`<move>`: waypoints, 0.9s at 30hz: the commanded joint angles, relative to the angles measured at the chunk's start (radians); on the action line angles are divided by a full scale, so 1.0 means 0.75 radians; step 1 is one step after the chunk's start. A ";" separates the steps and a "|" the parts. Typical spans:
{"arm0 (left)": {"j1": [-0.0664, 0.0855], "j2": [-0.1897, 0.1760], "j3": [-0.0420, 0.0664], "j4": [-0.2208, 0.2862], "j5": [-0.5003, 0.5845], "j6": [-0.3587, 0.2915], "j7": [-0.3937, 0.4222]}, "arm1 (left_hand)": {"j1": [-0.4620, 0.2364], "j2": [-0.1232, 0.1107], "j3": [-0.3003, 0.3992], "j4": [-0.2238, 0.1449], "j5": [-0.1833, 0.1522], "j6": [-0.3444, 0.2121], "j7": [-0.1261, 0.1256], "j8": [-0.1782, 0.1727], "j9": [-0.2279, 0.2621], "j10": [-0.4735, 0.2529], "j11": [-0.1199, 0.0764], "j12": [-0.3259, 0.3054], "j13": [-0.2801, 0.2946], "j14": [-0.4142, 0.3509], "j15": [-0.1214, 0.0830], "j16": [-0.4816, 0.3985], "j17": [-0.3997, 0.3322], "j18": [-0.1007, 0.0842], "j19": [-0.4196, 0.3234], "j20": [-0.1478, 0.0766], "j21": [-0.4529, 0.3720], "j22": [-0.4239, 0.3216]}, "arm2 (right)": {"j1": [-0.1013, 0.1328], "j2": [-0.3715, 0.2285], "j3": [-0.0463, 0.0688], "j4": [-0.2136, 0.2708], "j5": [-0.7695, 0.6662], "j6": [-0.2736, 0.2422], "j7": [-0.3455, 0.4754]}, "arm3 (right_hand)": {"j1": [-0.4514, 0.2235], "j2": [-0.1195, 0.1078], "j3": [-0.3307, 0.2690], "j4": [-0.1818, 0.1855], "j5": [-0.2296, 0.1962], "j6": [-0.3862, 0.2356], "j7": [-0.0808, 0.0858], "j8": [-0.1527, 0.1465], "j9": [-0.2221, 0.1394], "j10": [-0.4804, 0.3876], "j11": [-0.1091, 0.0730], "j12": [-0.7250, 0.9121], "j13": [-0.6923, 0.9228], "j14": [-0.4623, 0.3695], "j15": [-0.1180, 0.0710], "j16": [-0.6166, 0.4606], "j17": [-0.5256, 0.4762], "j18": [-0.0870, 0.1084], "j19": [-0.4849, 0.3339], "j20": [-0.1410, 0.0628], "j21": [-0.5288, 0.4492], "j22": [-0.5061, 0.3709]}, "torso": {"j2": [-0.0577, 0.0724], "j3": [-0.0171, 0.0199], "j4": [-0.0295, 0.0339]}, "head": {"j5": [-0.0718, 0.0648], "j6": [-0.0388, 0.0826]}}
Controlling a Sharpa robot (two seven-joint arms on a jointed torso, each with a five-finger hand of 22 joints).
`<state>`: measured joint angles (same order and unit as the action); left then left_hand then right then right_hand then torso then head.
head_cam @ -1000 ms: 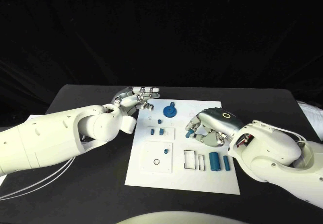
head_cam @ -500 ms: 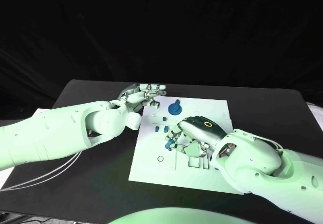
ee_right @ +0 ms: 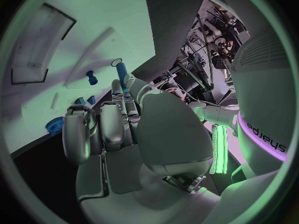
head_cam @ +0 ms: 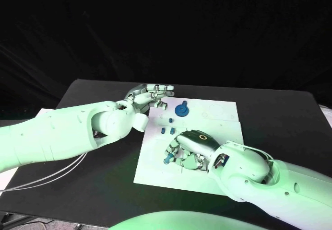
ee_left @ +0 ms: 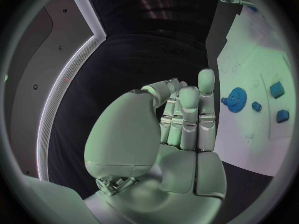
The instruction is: Assemble the parts on the task board
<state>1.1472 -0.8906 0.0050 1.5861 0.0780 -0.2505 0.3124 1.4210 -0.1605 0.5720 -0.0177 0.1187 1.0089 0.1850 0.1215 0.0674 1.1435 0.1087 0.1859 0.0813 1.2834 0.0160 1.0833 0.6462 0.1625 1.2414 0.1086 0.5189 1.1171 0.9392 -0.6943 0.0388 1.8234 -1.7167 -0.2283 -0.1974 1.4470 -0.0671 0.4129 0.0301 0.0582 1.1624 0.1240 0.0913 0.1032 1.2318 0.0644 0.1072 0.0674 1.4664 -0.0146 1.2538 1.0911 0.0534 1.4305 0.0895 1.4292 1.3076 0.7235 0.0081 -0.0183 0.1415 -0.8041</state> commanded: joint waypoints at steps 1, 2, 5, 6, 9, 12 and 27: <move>0.000 0.003 0.001 0.001 0.004 0.028 0.006 | 0.001 0.011 0.001 -0.009 0.007 0.001 0.005 0.003 0.000 -0.004 -0.001 0.007 0.001 -0.011 -0.002 -0.004 -0.001 0.024 -0.008 0.000 -0.007 -0.002 | -0.003 0.012 -0.003 -0.017 -0.027 0.047 0.023 | 0.010 0.001 0.006 0.000 0.006 0.006 -0.002 0.004 0.001 0.016 -0.009 -0.001 0.001 0.036 -0.009 0.005 -0.002 0.002 -0.004 -0.005 0.004 0.074 | 0.000 0.0017 -0.0005 | 0.004 -0.001; 0.000 0.003 0.001 0.000 0.004 0.028 0.006 | 0.001 0.011 0.001 -0.009 0.007 0.001 0.005 0.003 0.000 -0.004 -0.001 0.007 0.001 -0.011 -0.002 -0.004 -0.001 0.024 -0.008 0.000 -0.007 -0.002 | -0.004 0.015 -0.004 -0.023 -0.032 0.049 0.022 | 0.010 0.001 0.006 0.000 0.006 0.006 -0.002 0.004 0.001 0.016 -0.009 -0.001 0.001 0.036 -0.009 0.005 -0.002 0.002 -0.004 -0.005 0.004 0.074 | 0.000 0.0019 -0.0014 | 0.004 -0.001; 0.000 0.004 0.001 0.000 0.004 0.029 0.006 | 0.001 0.011 0.001 -0.009 0.007 0.001 0.005 0.003 0.000 -0.004 -0.001 0.007 0.001 -0.011 -0.002 -0.004 -0.001 0.024 -0.008 0.000 -0.007 -0.002 | -0.006 0.025 -0.008 -0.035 -0.050 0.052 0.016 | 0.010 0.001 0.006 0.000 0.006 0.006 -0.002 0.004 0.001 0.016 -0.009 -0.001 0.001 0.036 -0.009 0.005 -0.002 0.002 -0.004 -0.005 0.004 0.074 | 0.000 0.0022 -0.0006 | 0.004 -0.001; 0.000 0.004 0.001 -0.001 0.004 0.029 0.006 | 0.000 0.011 0.000 -0.011 0.006 0.002 0.004 0.004 0.001 -0.004 -0.002 0.009 0.001 -0.012 -0.003 -0.005 -0.004 0.024 -0.009 0.000 -0.008 -0.002 | -0.006 0.027 -0.009 -0.038 -0.058 0.052 0.012 | 0.010 0.001 0.006 0.000 0.006 0.006 -0.002 0.004 0.001 0.016 -0.009 -0.001 0.001 0.036 -0.009 0.005 -0.002 0.002 -0.004 -0.005 0.004 0.074 | 0.000 0.0022 -0.0008 | 0.003 -0.001; 0.000 0.004 0.001 -0.001 0.004 0.030 0.005 | 0.000 0.012 -0.001 -0.011 0.006 0.002 0.004 0.004 0.001 -0.004 -0.002 0.011 0.001 -0.013 -0.003 -0.006 -0.005 0.024 -0.009 0.000 -0.008 -0.002 | -0.007 0.029 -0.010 -0.044 -0.086 0.043 -0.004 | 0.009 0.001 0.007 0.000 0.007 0.005 -0.001 0.003 0.001 0.016 -0.008 -0.003 0.001 0.036 -0.009 0.005 -0.001 0.002 -0.004 -0.005 0.004 0.074 | 0.000 0.0019 -0.0012 | 0.002 -0.001; 0.000 0.003 0.001 -0.001 0.004 0.031 0.005 | 0.000 0.012 -0.001 -0.011 0.006 0.002 0.004 0.004 0.001 -0.004 -0.002 0.011 0.001 -0.013 -0.003 -0.006 -0.005 0.024 -0.009 0.000 -0.008 -0.002 | -0.008 0.030 -0.011 -0.046 -0.103 0.038 -0.015 | 0.009 0.001 0.007 -0.001 0.008 0.005 -0.001 0.003 0.001 0.016 -0.008 -0.003 0.001 0.036 -0.009 0.005 -0.001 0.002 -0.004 -0.005 0.004 0.074 | 0.000 0.0010 -0.0001 | 0.001 -0.002; 0.000 0.004 0.000 -0.001 0.004 0.036 0.002 | 0.000 0.012 -0.001 -0.011 0.006 0.002 0.004 0.004 0.001 -0.004 -0.002 0.011 0.001 -0.013 -0.003 -0.006 -0.005 0.024 -0.009 0.000 -0.008 -0.002 | -0.008 0.067 -0.018 -0.063 -0.149 0.128 -0.069 | -0.055 -0.043 -0.009 0.023 0.029 -0.056 0.019 -0.038 -0.011 -0.041 0.015 -0.050 -0.007 0.029 0.011 -0.009 -0.024 0.006 -0.019 0.008 -0.009 0.056 | -0.001 0.0000 -0.0007 | 0.004 -0.006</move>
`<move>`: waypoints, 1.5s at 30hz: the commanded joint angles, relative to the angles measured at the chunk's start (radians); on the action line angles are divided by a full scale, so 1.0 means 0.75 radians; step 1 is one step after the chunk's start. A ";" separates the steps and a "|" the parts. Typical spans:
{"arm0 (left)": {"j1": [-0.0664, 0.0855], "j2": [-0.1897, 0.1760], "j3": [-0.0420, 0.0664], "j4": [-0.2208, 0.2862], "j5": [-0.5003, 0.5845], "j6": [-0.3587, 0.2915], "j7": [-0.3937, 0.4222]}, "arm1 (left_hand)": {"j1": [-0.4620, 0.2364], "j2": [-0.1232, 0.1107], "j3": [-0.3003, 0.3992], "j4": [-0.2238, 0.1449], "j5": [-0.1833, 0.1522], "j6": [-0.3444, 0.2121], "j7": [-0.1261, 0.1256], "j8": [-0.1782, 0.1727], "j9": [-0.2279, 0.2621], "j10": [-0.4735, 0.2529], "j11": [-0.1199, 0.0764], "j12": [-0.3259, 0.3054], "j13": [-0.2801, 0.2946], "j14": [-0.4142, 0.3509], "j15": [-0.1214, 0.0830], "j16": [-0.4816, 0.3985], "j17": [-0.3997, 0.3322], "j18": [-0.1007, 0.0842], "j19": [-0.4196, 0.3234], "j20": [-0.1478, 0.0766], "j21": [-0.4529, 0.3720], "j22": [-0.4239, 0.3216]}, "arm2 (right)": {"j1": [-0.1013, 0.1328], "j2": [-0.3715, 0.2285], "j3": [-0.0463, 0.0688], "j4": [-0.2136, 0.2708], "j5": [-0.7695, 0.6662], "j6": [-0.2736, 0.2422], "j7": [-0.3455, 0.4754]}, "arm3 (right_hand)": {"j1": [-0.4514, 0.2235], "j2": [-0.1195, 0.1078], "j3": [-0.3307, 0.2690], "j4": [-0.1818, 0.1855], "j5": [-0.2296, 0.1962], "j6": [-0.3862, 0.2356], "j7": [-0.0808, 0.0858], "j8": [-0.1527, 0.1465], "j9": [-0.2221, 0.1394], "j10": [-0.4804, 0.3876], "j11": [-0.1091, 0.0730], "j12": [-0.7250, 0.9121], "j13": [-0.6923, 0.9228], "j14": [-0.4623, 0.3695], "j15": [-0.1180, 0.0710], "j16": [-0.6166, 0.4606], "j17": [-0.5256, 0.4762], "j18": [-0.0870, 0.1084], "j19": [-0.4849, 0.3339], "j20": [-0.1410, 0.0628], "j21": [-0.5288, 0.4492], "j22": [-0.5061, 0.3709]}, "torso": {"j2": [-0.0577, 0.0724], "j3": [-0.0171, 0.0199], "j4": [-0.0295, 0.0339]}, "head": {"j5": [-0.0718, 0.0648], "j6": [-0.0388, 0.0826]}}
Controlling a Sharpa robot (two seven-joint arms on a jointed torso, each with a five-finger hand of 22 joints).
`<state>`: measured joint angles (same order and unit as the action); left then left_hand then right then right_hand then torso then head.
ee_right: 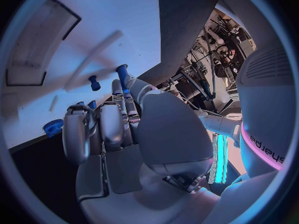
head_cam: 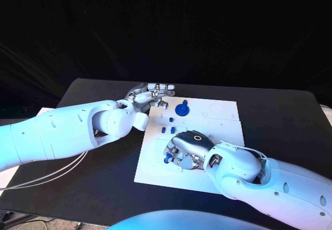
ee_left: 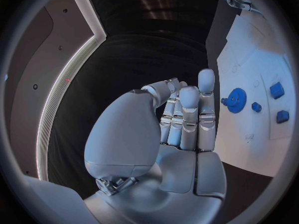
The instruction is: Assemble the parts on the task board
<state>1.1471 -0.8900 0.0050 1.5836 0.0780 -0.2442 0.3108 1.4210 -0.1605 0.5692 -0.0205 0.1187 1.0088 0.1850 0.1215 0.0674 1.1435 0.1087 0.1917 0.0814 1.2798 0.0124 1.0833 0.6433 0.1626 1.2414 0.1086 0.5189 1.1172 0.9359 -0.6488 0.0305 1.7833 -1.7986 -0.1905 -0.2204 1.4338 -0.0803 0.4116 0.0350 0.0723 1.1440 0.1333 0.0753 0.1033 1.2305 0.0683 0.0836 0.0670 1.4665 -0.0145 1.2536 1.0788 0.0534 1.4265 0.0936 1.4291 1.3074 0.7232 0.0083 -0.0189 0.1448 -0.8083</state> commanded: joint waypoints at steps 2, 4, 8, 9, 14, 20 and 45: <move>0.000 0.002 0.001 0.003 0.004 0.028 0.004 | 0.000 0.012 0.003 -0.008 0.006 0.002 0.004 0.004 0.001 -0.004 -0.002 0.003 0.001 -0.008 0.002 -0.006 -0.001 0.024 -0.009 0.000 -0.008 -0.002 | -0.004 0.010 -0.009 -0.014 -0.037 0.073 -0.044 | -0.069 -0.055 -0.025 0.030 0.021 -0.086 0.020 -0.021 -0.025 -0.097 0.025 -0.031 -0.008 0.027 0.025 -0.014 -0.016 0.009 -0.022 0.014 -0.018 0.044 | 0.000 0.0000 0.0007 | -0.001 -0.001; 0.000 0.002 0.001 0.003 0.004 0.028 0.003 | 0.000 0.012 0.003 -0.008 0.006 0.002 0.004 0.004 0.001 -0.004 -0.002 0.003 0.001 -0.008 0.002 -0.006 -0.001 0.024 -0.009 0.000 -0.008 -0.002 | -0.004 0.012 -0.010 -0.017 -0.035 0.056 -0.046 | -0.091 -0.077 -0.051 0.039 0.023 -0.131 0.033 -0.020 -0.036 -0.168 0.041 -0.030 -0.008 0.025 0.038 -0.016 -0.021 0.012 -0.028 0.026 -0.025 0.035 | 0.001 0.0004 0.0006 | 0.000 -0.001; 0.000 0.000 0.001 0.003 0.004 0.030 0.002 | 0.000 0.012 0.003 -0.008 0.006 0.002 0.004 0.004 0.001 -0.004 -0.002 0.003 0.001 -0.008 0.002 -0.006 -0.001 0.024 -0.009 0.000 -0.008 -0.002 | -0.004 0.011 -0.011 -0.017 -0.032 -0.004 -0.042 | -0.097 -0.087 -0.110 0.040 0.022 -0.200 0.046 -0.020 -0.049 -0.270 0.060 -0.028 -0.007 0.021 0.052 -0.021 -0.032 0.014 -0.034 0.044 -0.032 0.026 | -0.001 0.0004 0.0000 | -0.002 -0.001; 0.000 0.000 0.001 0.003 0.004 0.031 0.001 | 0.000 0.012 0.003 -0.008 0.006 0.002 0.004 0.004 0.001 -0.004 -0.002 0.003 0.001 -0.008 0.002 -0.006 -0.001 0.024 -0.009 0.000 -0.008 -0.002 | -0.004 0.010 -0.012 -0.017 -0.030 -0.020 -0.039 | -0.096 -0.087 -0.122 0.041 0.022 -0.209 0.047 -0.019 -0.050 -0.286 0.062 -0.027 -0.007 0.021 0.054 -0.022 -0.035 0.015 -0.035 0.046 -0.033 0.024 | 0.000 0.0005 0.0002 | -0.003 -0.001; 0.000 -0.002 0.000 0.003 0.004 0.033 -0.001 | 0.000 0.012 0.003 -0.008 0.006 0.002 0.004 0.004 0.001 -0.004 -0.002 0.003 0.001 -0.008 0.002 -0.006 -0.001 0.024 -0.009 0.000 -0.008 -0.002 | -0.004 -0.008 -0.012 -0.002 -0.004 -0.156 -0.011 | -0.103 -0.093 -0.223 0.055 0.067 -0.246 0.058 -0.017 -0.049 -0.322 0.069 -0.016 -0.004 0.017 0.062 -0.027 -0.047 0.018 -0.041 0.054 -0.041 0.014 | -0.001 0.0013 -0.0003 | -0.008 0.003; 0.000 -0.007 0.000 0.004 0.004 0.035 -0.002 | -0.001 0.013 0.001 -0.009 0.006 0.002 0.004 0.005 0.001 -0.005 -0.002 0.006 0.002 -0.009 0.002 -0.006 -0.003 0.024 -0.011 0.001 -0.011 -0.003 | -0.004 -0.085 -0.008 0.072 0.051 -0.319 0.034 | -0.074 -0.069 -0.310 0.067 0.077 -0.238 0.060 -0.011 -0.044 -0.295 0.068 0.014 0.001 0.016 0.060 -0.025 -0.050 0.018 -0.038 0.055 -0.040 0.015 | -0.002 0.0025 -0.0033 | -0.013 0.009; -0.002 -0.019 -0.010 0.007 0.004 0.043 -0.001 | -0.001 0.013 0.000 -0.010 0.006 0.003 0.004 0.006 0.001 -0.005 -0.002 0.007 0.002 -0.010 0.002 -0.007 -0.005 0.025 -0.011 0.001 -0.011 -0.003 | 0.064 -0.678 0.004 0.337 0.368 -0.165 -0.501 | -0.237 0.010 -0.642 0.333 0.313 -0.125 -0.043 0.124 0.018 0.172 -0.065 1.143 1.157 0.067 -0.045 0.173 0.208 -0.038 0.108 -0.048 0.114 0.234 | -0.020 -0.0068 -0.0383 | -0.146 0.041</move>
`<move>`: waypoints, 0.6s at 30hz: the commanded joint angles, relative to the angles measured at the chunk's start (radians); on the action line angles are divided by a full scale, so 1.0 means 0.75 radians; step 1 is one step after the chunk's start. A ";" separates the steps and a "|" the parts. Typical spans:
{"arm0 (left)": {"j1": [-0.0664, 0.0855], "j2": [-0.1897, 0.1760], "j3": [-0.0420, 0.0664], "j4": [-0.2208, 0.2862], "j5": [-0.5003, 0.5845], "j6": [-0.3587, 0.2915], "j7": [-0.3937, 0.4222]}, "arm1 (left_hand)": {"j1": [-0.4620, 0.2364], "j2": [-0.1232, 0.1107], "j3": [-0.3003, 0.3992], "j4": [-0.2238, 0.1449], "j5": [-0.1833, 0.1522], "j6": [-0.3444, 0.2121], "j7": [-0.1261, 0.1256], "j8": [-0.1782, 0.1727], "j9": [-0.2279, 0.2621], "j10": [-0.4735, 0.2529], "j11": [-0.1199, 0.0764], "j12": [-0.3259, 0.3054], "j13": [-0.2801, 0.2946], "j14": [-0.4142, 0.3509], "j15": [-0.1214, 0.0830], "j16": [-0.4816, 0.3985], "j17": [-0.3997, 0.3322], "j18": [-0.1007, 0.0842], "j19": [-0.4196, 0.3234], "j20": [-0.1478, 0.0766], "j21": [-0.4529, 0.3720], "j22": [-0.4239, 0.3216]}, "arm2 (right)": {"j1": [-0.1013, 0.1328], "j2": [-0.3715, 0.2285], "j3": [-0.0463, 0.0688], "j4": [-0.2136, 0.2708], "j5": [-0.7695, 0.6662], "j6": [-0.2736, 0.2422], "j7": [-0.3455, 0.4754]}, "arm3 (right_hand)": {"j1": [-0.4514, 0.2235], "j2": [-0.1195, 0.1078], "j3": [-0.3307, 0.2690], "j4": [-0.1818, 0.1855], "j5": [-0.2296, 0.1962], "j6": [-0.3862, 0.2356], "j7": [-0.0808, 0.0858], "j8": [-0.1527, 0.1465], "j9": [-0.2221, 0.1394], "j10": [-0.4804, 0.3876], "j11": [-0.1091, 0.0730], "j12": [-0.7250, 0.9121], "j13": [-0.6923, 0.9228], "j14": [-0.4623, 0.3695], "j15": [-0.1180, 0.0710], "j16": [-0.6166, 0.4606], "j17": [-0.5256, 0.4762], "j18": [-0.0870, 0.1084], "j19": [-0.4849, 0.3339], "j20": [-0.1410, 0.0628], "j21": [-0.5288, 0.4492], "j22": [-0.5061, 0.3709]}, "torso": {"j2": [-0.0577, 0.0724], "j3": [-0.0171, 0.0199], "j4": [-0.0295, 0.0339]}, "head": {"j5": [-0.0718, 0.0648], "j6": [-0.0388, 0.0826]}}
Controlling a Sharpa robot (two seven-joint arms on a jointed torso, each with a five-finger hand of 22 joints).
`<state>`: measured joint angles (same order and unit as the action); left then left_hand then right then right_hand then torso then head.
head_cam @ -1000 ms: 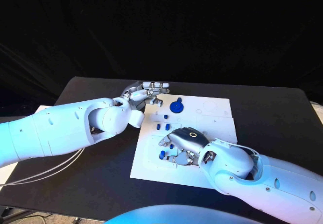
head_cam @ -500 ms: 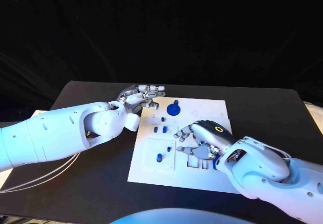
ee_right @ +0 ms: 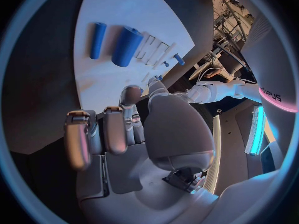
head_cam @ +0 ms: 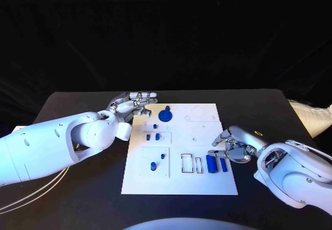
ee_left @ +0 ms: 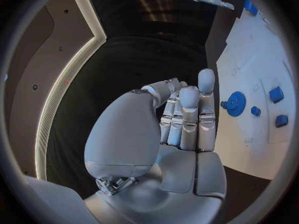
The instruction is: Assemble the parts on the task board
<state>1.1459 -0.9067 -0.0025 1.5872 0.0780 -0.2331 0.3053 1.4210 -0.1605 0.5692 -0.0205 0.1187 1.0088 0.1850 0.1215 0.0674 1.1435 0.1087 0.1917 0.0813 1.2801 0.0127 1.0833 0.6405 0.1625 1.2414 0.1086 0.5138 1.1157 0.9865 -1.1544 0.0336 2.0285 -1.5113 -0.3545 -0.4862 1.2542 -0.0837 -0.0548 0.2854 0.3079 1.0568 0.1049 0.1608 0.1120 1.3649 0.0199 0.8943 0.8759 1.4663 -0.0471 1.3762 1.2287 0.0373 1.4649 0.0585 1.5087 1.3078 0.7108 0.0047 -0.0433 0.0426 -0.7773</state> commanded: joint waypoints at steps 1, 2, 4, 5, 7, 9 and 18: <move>0.000 0.004 0.000 0.001 0.004 0.029 0.006 | -0.001 0.013 0.000 -0.010 0.006 0.003 0.004 0.006 0.001 -0.005 -0.002 0.008 0.002 -0.011 0.002 -0.007 -0.001 0.025 -0.011 0.001 -0.004 -0.001 | -0.006 -0.008 -0.001 0.011 -0.026 0.063 -0.162 | -0.003 0.020 -0.037 0.004 -0.006 -0.009 -0.004 0.019 0.013 -0.005 -0.001 0.100 0.126 0.067 -0.002 0.012 0.012 -0.016 0.057 0.000 0.008 0.234 | -0.004 -0.0022 -0.0054 | -0.011 -0.001; 0.000 0.004 0.000 0.001 0.004 0.030 0.006 | -0.001 0.013 0.000 -0.010 0.006 0.003 0.004 0.006 0.001 -0.005 -0.002 0.008 0.002 -0.011 0.002 -0.007 -0.001 0.025 -0.011 0.001 -0.004 -0.001 | -0.009 -0.010 -0.002 0.012 -0.036 0.073 -0.177 | -0.006 0.024 -0.047 0.005 -0.007 -0.009 -0.004 0.024 0.017 -0.001 -0.001 0.125 0.158 0.068 -0.004 0.015 0.015 -0.016 0.057 0.001 0.008 0.234 | -0.004 -0.0027 -0.0046 | -0.013 -0.001; 0.000 0.004 0.000 0.000 0.004 0.031 0.006 | -0.001 0.013 0.000 -0.010 0.006 0.003 0.004 0.006 0.001 -0.005 -0.002 0.008 0.002 -0.011 0.002 -0.007 -0.001 0.025 -0.011 0.001 -0.004 -0.001 | -0.015 -0.011 -0.004 0.013 -0.059 0.091 -0.202 | -0.014 0.033 -0.067 0.006 -0.009 -0.009 -0.005 0.035 0.026 0.004 -0.001 0.168 0.212 0.068 -0.006 0.018 0.020 -0.017 0.057 0.002 0.009 0.235 | -0.005 -0.0031 -0.0036 | -0.015 -0.002; -0.001 0.004 -0.001 -0.001 0.004 0.031 0.006 | -0.001 0.013 0.000 -0.010 0.006 0.003 0.004 0.006 0.001 -0.005 -0.002 0.008 0.002 -0.011 0.002 -0.007 -0.001 0.025 -0.011 0.001 -0.004 -0.001 | -0.020 -0.010 -0.004 0.013 -0.074 0.103 -0.215 | -0.020 0.036 -0.078 0.007 -0.010 -0.009 -0.006 0.041 0.032 0.005 -0.002 0.183 0.233 0.067 -0.005 0.018 0.019 -0.017 0.057 0.001 0.009 0.236 | -0.003 -0.0025 -0.0048 | -0.014 -0.001; -0.001 0.003 -0.001 -0.001 0.004 0.031 0.006 | -0.001 0.013 0.000 -0.010 0.006 0.003 0.004 0.006 0.001 -0.005 -0.002 0.008 0.002 -0.011 0.002 -0.007 -0.001 0.025 -0.011 0.001 -0.004 -0.001 | -0.027 -0.006 -0.005 0.011 -0.088 0.112 -0.225 | -0.024 0.038 -0.089 0.007 -0.013 -0.010 -0.007 0.047 0.037 0.006 -0.003 0.196 0.252 0.067 -0.006 0.019 0.020 -0.017 0.057 0.001 0.009 0.236 | -0.003 -0.0023 -0.0051 | -0.015 -0.001; -0.001 0.002 -0.001 -0.002 0.004 0.031 0.006 | -0.001 0.013 0.000 -0.010 0.006 0.003 0.004 0.006 0.001 -0.005 -0.002 0.008 0.002 -0.011 0.002 -0.007 -0.001 0.025 -0.011 0.001 -0.004 -0.001 | -0.035 0.002 -0.005 0.009 -0.100 0.121 -0.233 | -0.028 0.040 -0.098 0.008 -0.014 -0.010 -0.008 0.052 0.042 0.005 -0.003 0.202 0.263 0.067 -0.006 0.019 0.021 -0.017 0.058 0.001 0.009 0.236 | -0.003 -0.0021 -0.0058 | -0.014 -0.002; -0.001 0.001 -0.001 -0.002 0.004 0.034 0.006 | -0.002 0.014 -0.001 -0.010 0.006 0.003 0.004 0.006 0.001 -0.005 -0.002 0.008 0.002 -0.011 0.002 -0.007 -0.002 0.025 -0.012 0.001 -0.005 -0.001 | -0.064 0.051 -0.006 -0.012 -0.123 0.143 -0.242 | -0.035 0.046 -0.118 0.008 -0.019 -0.006 -0.011 0.067 0.056 0.007 -0.005 0.220 0.294 0.068 -0.008 0.022 0.026 -0.018 0.059 0.000 0.011 0.239 | -0.002 -0.0020 -0.0056 | -0.009 -0.005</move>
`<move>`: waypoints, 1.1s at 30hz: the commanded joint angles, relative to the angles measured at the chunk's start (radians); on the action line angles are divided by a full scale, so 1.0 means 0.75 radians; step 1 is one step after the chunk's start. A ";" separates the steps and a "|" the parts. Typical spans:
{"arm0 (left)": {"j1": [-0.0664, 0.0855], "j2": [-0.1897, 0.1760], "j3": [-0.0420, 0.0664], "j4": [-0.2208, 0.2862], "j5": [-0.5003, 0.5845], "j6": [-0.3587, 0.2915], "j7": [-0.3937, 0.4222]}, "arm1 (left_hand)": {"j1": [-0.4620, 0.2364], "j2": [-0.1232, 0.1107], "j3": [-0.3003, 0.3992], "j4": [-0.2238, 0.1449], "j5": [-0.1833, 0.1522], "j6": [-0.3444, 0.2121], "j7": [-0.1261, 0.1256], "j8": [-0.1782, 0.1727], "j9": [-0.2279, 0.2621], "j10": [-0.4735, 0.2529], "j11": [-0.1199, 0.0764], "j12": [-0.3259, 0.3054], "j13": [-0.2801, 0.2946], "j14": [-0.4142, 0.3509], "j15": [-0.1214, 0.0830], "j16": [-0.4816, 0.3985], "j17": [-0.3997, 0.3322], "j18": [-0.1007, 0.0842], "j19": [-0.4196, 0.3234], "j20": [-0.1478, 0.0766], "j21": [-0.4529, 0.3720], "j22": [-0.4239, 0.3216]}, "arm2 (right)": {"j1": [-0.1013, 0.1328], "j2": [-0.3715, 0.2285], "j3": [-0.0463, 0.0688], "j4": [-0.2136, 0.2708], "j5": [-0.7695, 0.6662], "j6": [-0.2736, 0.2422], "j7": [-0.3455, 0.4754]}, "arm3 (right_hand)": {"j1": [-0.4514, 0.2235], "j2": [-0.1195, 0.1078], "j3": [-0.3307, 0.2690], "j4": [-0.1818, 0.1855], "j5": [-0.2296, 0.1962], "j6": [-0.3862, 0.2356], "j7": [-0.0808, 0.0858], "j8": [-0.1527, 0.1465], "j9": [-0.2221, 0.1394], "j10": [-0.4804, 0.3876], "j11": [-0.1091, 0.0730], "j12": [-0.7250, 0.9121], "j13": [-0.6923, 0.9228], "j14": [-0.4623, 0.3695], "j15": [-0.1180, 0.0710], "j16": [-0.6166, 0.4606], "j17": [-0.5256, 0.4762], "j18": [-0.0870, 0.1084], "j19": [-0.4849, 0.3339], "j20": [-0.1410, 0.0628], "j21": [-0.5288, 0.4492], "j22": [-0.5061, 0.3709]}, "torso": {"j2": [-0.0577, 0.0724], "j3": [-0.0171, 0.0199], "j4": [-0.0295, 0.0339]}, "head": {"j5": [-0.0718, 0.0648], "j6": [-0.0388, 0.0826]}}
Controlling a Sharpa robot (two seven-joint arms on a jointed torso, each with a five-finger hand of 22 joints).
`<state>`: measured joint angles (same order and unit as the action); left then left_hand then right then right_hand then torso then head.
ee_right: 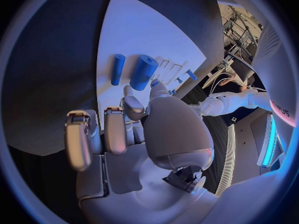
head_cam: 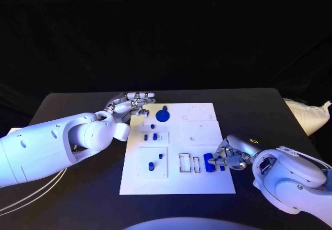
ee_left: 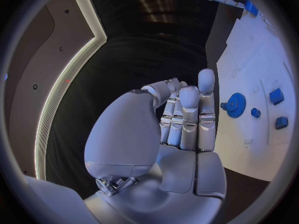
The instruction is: Assemble the parts on the task board
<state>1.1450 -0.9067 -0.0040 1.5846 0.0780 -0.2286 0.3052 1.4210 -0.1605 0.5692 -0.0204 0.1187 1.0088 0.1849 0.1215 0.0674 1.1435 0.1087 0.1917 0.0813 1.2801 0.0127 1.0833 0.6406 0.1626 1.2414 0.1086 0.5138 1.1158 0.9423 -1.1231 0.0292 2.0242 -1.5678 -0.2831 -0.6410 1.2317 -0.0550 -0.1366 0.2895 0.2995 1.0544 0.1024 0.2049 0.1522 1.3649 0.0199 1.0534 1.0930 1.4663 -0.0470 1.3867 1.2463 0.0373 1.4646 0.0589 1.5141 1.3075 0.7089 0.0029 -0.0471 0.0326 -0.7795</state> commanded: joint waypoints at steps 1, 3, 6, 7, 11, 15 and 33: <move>0.000 0.001 0.000 0.001 0.004 0.028 0.006 | -0.003 0.014 -0.002 -0.011 0.006 0.004 0.004 0.007 0.001 -0.005 -0.002 0.010 0.002 -0.012 0.002 -0.007 -0.004 0.025 -0.012 0.001 -0.005 -0.001 | -0.007 0.015 0.000 -0.009 -0.049 0.049 -0.036 | -0.005 0.008 -0.010 0.002 -0.008 -0.002 -0.008 0.010 0.004 0.007 -0.006 0.011 0.008 0.068 -0.008 0.008 0.002 -0.018 0.060 0.000 0.004 0.240 | 0.000 0.0005 -0.0006 | 0.004 -0.002; 0.000 0.000 0.000 0.001 0.004 0.028 0.005 | -0.003 0.014 -0.002 -0.011 0.006 0.004 0.004 0.007 0.001 -0.005 -0.002 0.010 0.002 -0.012 0.002 -0.007 -0.004 0.025 -0.012 0.001 -0.005 -0.001 | -0.011 0.025 0.000 -0.016 -0.050 0.053 -0.035 | -0.004 0.010 -0.012 0.002 -0.008 -0.001 -0.009 0.012 0.006 0.008 -0.006 0.014 0.014 0.068 -0.009 0.009 0.003 -0.018 0.060 -0.001 0.004 0.240 | 0.000 0.0005 -0.0001 | 0.005 -0.004; 0.000 0.000 0.000 0.001 0.004 0.029 0.005 | -0.003 0.014 -0.002 -0.011 0.006 0.004 0.004 0.007 0.001 -0.005 -0.002 0.010 0.002 -0.012 0.002 -0.007 -0.004 0.025 -0.012 0.001 -0.005 -0.001 | -0.015 0.041 0.000 -0.028 -0.050 0.059 -0.033 | -0.002 0.013 -0.015 0.001 -0.008 0.001 -0.010 0.017 0.011 0.010 -0.007 0.021 0.023 0.068 -0.009 0.010 0.005 -0.018 0.061 -0.001 0.005 0.242 | 0.000 0.0005 -0.0003 | 0.007 -0.006; 0.000 0.001 0.000 0.001 0.004 0.029 0.005 | -0.003 0.014 -0.002 -0.011 0.006 0.004 0.004 0.007 0.001 -0.005 -0.002 0.010 0.002 -0.012 0.002 -0.007 -0.004 0.025 -0.012 0.001 -0.005 -0.001 | -0.017 0.046 0.000 -0.032 -0.051 0.061 -0.032 | -0.001 0.014 -0.016 0.001 -0.007 0.002 -0.011 0.019 0.012 0.010 -0.007 0.023 0.025 0.068 -0.010 0.010 0.005 -0.018 0.061 -0.001 0.005 0.242 | 0.000 0.0006 0.0001 | 0.008 -0.006; 0.000 0.001 0.000 0.001 0.004 0.030 0.005 | -0.003 0.014 -0.002 -0.011 0.006 0.004 0.004 0.007 0.001 -0.005 -0.002 0.010 0.002 -0.012 0.002 -0.007 -0.004 0.025 -0.012 0.001 -0.005 -0.001 | -0.030 0.071 0.000 -0.053 -0.050 0.069 -0.027 | 0.005 0.019 -0.018 0.000 -0.004 0.004 -0.013 0.025 0.018 0.014 -0.009 0.032 0.039 0.068 -0.011 0.011 0.006 -0.018 0.061 -0.002 0.005 0.242 | -0.001 0.0008 0.0002 | 0.011 -0.008; -0.001 0.001 0.000 0.001 0.004 0.031 0.005 | -0.003 0.014 -0.002 -0.011 0.006 0.004 0.004 0.007 0.001 -0.005 -0.002 0.010 0.002 -0.012 0.002 -0.007 -0.004 0.025 -0.012 0.001 -0.005 -0.001 | -0.042 0.090 0.000 -0.073 -0.045 0.072 -0.024 | 0.012 0.025 -0.020 0.000 -0.001 0.006 -0.014 0.031 0.024 0.014 -0.011 0.035 0.045 0.068 -0.012 0.011 0.007 -0.018 0.061 -0.003 0.005 0.242 | 0.000 0.0007 0.0011 | 0.018 -0.007; -0.001 0.000 0.000 0.002 0.004 0.036 0.004 | -0.003 0.014 -0.002 -0.011 0.006 0.004 0.004 0.007 0.001 -0.005 -0.002 0.010 0.002 -0.012 0.002 -0.007 -0.004 0.025 -0.012 0.001 -0.005 -0.001 | -0.054 0.121 0.000 -0.112 -0.030 -0.002 -0.030 | 0.084 0.106 -0.022 -0.004 0.104 0.020 -0.028 0.075 0.081 0.019 -0.023 0.036 0.089 0.068 -0.022 0.012 0.009 -0.018 0.062 -0.013 0.006 0.244 | -0.001 -0.0004 -0.0007 | 0.012 -0.008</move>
<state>1.1442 -0.9075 -0.0045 1.5843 0.0780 -0.2229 0.3041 1.4210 -0.1605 0.5664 -0.0232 0.1187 1.0088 0.1850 0.1215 0.0674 1.1435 0.1087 0.1970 0.0813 1.2802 0.0128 1.0833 0.6389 0.1625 1.2414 0.1086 0.5138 1.1159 0.9104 -1.0312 0.0353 1.9497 -1.5940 -0.2821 -0.6450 1.2843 0.0105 -0.1535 0.2898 0.3717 1.0680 0.0892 0.2555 0.2096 1.3778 0.0076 1.0742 1.1585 1.4663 -0.0542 1.3904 1.2515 0.0373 1.4680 0.0555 1.5141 1.3073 0.7078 0.0023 -0.0476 0.0431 -0.7866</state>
